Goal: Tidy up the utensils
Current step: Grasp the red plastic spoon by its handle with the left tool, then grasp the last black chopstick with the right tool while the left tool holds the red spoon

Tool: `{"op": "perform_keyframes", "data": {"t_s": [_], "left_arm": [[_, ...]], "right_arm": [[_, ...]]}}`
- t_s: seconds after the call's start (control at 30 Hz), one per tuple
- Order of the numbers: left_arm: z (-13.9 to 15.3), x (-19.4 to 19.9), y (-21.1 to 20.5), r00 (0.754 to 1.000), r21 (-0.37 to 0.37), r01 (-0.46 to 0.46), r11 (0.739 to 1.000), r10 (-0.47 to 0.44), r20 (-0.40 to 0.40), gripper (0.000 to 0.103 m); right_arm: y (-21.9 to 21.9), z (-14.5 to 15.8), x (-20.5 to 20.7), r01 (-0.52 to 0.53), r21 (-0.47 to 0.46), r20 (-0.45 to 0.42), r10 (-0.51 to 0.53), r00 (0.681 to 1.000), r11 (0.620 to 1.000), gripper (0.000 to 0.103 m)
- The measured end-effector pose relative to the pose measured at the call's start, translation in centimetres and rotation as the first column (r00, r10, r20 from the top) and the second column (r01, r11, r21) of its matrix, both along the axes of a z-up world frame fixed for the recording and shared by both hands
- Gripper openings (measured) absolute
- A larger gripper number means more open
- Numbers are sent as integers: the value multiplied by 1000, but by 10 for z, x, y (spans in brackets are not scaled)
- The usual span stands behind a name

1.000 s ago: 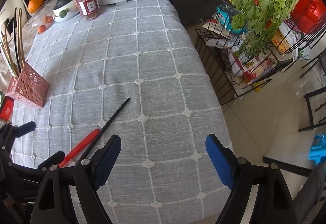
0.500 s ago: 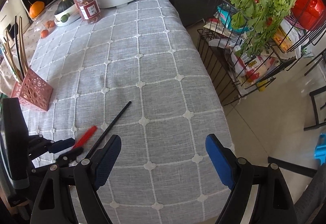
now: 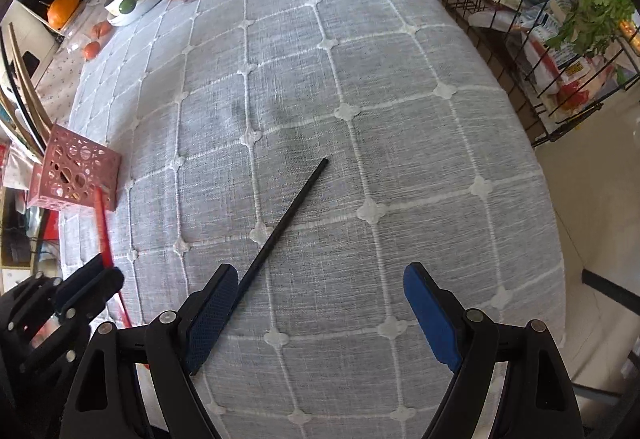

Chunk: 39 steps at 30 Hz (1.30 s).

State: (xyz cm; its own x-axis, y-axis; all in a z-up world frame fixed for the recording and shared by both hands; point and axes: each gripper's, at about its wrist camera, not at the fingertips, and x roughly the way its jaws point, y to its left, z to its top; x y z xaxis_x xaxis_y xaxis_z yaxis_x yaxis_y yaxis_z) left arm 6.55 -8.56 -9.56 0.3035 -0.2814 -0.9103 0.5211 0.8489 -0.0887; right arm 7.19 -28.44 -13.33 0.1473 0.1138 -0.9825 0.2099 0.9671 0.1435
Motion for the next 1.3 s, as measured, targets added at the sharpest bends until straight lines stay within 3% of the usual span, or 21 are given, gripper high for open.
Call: {"op": "perform_keyframes", "data": {"t_s": [0.2,0.33,0.5,0.57,0.7,0.77,0.83,1.07,1.3], "left_arm": [[9,-1,19,999,-15,-22,1000,22,28,11],[12,-2,30,999,-24,-38,999,39,25,11],[13,-1,39,997,-29,-66,997,67,26,11],[14,-2,42,997,-35,-73,997,74,30,11],[16,-4,44,996,-44,-79,996,81,41,11],[17,-4,46,995,-49,-83,995,85,45,11],[18,-4,47,995,-55,-87,995,90,47,11],[24,-5,53,992,-83,-106,991,111,67,11],[36,-9,57,988,-124,-106,987,118,95,11]], "right_arm": [[17,-25,13,15,-34,-66,-18,998,999,87],[43,-31,15,-53,-157,-70,43,997,986,87],[62,-31,16,-79,-182,-47,72,996,980,80],[67,-29,17,-85,-170,-27,81,996,982,66],[74,-25,19,-95,-165,1,96,995,982,49],[72,-16,19,-94,-169,12,97,995,981,31],[73,-15,22,-104,-152,20,108,994,983,22],[66,-13,28,-118,-115,51,124,991,986,11],[61,15,25,-113,-59,151,121,981,992,6]]}}
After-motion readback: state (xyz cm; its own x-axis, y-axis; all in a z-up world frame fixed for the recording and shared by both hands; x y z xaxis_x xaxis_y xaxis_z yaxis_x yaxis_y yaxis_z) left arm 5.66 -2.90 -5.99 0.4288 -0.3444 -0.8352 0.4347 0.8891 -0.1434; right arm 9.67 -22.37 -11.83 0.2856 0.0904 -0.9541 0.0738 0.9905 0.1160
